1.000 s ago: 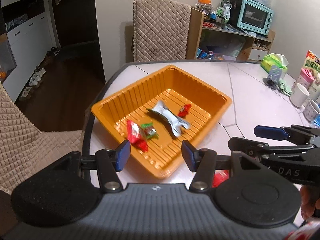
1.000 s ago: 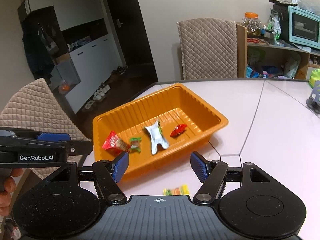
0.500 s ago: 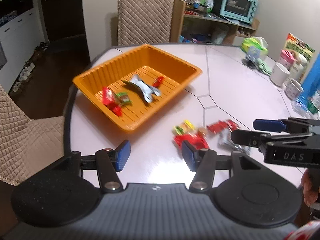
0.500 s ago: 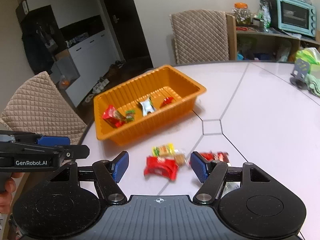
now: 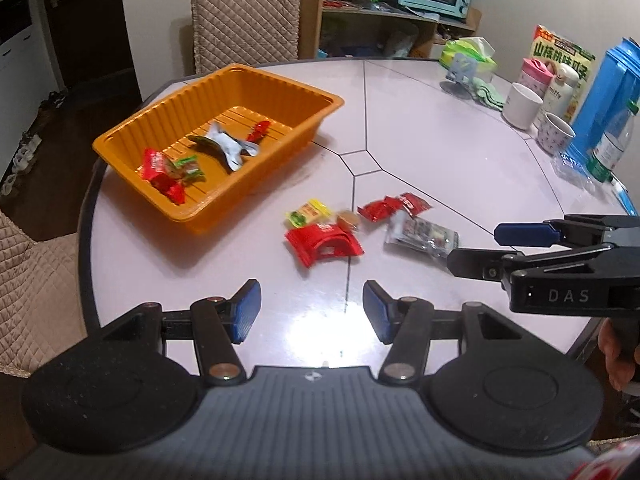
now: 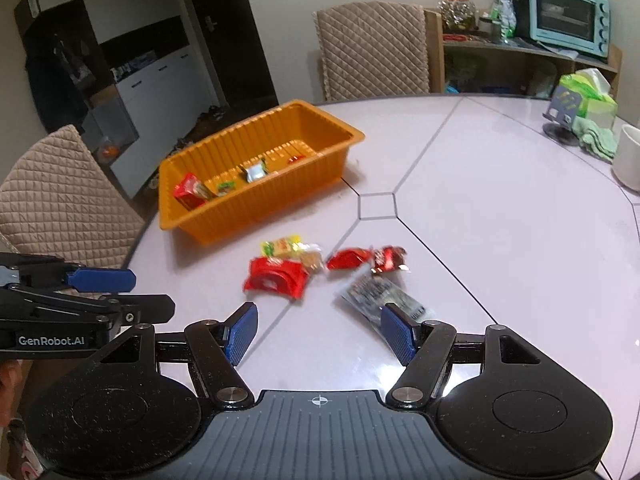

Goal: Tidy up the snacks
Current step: 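Move both open tools back toward the scattered candies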

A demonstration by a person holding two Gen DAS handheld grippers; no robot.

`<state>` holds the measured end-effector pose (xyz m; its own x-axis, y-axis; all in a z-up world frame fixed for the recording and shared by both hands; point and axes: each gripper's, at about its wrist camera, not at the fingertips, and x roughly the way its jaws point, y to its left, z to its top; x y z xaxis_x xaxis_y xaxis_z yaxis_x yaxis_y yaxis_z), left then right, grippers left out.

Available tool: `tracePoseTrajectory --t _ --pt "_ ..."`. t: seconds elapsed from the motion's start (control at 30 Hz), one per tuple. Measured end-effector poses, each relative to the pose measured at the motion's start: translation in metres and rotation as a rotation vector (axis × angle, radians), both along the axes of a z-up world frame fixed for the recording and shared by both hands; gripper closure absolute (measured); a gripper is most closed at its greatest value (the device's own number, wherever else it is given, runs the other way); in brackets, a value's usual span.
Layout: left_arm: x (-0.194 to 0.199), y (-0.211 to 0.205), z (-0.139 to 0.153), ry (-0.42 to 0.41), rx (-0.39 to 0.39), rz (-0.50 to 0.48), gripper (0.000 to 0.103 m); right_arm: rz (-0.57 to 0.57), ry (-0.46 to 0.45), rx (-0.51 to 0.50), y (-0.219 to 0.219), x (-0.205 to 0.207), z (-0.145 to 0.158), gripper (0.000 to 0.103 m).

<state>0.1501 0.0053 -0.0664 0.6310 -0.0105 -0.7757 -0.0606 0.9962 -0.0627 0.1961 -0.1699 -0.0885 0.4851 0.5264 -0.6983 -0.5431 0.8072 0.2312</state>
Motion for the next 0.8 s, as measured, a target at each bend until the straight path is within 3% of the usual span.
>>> tracePoseTrajectory --t 0.8 --pt "0.032 -0.01 -0.029 0.03 0.038 -0.042 0.05 0.014 -0.005 -0.054 -0.013 0.036 -0.032 0.035"
